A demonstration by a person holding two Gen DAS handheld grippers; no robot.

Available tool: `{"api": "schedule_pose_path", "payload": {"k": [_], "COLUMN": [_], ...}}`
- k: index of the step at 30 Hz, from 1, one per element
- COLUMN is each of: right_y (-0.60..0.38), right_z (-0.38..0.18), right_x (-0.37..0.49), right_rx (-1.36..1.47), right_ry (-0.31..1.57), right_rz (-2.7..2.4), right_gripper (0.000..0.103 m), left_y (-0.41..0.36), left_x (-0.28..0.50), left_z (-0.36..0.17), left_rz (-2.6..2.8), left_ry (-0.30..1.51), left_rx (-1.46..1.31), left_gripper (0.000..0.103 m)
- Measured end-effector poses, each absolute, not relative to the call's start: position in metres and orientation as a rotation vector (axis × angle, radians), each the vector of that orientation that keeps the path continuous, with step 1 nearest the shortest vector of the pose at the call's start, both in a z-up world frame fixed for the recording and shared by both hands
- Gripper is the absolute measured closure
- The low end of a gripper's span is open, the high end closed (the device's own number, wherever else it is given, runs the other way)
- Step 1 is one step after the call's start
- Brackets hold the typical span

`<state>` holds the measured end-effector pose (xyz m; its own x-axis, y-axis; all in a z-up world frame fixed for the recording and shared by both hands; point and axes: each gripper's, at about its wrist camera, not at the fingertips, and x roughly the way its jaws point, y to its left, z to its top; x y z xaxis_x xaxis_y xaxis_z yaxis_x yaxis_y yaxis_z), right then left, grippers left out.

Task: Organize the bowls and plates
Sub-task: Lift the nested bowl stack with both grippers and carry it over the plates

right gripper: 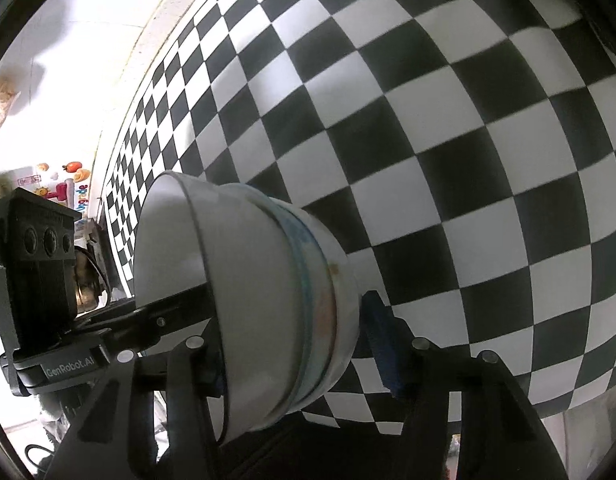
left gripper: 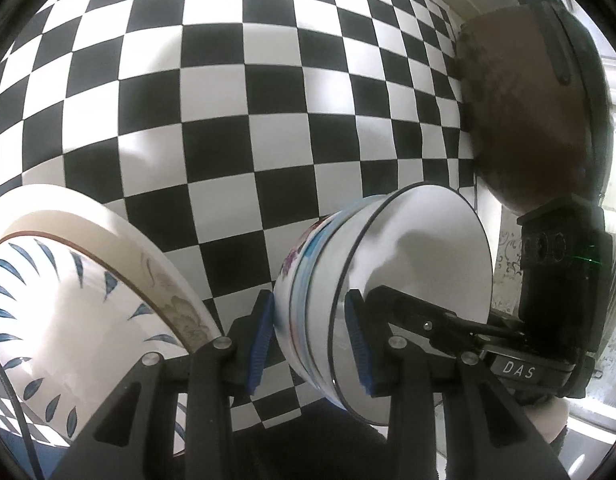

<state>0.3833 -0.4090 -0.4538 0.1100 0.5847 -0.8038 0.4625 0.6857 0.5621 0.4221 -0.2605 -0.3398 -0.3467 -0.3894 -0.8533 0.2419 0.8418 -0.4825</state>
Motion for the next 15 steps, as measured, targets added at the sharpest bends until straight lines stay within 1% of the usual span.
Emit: {"api": "schedule_pose_path", "payload": {"k": [7, 15], "right_y": [-0.396, -0.361], "right_z": [-0.433, -0.398], "right_x": [0.395, 0.417], "right_rx": [0.884, 0.817], "right_ry": [1.503, 1.491], "right_rz": [0.143, 0.222], "right_gripper": [0.046, 0.046], "left_y": [-0.248, -0.209], "left_x": [0.427, 0.437], "left_z": [-0.321, -0.289], "left_rz": [-0.644, -0.608], "left_ry": [1.779, 1.729], "left_rx": [-0.122, -0.147], "left_gripper": [0.071, 0.071]}}
